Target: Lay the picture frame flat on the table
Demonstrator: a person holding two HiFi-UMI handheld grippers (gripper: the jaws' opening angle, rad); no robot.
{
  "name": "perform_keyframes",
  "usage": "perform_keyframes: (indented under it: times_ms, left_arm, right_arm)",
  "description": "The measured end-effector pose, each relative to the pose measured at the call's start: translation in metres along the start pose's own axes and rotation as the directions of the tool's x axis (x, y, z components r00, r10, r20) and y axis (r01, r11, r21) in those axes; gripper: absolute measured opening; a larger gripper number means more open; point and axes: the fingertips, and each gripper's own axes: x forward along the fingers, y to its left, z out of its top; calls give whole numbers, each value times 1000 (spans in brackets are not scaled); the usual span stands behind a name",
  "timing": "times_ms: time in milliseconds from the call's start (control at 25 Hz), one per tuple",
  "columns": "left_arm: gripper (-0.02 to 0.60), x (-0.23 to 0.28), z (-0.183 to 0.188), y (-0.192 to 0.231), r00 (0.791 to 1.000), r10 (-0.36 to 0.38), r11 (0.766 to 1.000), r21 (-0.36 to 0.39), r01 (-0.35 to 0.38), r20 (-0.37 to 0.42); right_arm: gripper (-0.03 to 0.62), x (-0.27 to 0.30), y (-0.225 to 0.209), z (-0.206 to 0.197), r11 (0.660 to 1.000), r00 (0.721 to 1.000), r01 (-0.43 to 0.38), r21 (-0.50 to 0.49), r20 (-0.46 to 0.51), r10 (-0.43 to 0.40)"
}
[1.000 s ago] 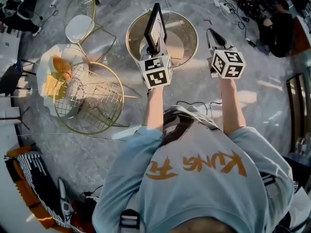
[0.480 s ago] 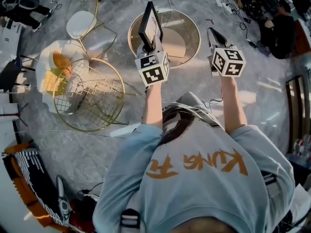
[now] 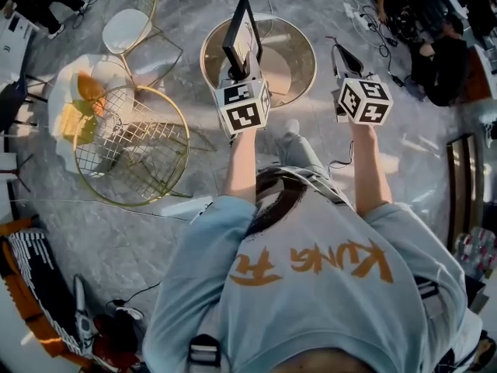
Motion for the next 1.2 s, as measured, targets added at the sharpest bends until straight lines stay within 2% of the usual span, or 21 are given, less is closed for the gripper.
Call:
perform_keyframes:
  times_ms: [240,520,720,840,960,1120,1200]
  left_arm:
    - [26,7,-6,19,997,75,997,10,-75,-35]
    - [25,34,-23,28,989,112,994,7,-112,-99]
    - [26,42,-36,5,984,113,993,-16,-117,-140]
    - [26,73,-49,-13,978,132,990,-26,-138,-160]
    - [26,125,-45,-12,972,151,986,-37,-160,-181]
    - [26,168,-32,-4,966,174,984,-4,-178,-190]
    - [26,184,-32,-5,963,187,982,10,-188,-196]
  right_arm:
    - [-2,33,11,-7,998,998,-62,25,-3,62]
    - [-2,74,-1,-20,993,994,-102,65,-29,104]
    - [-2,70,-25,-27,992,993,-101,79,-52,106]
    - [-2,92,-54,-35,991,989,-114,70,-87,119]
    - [-2,140,-86,-30,989,986,-124,82,-101,132]
    - [-2,186,-112,-23,986,988,-126,113,-78,135]
    - [-2,201,-124,-22,989,989,-122,85,-71,129]
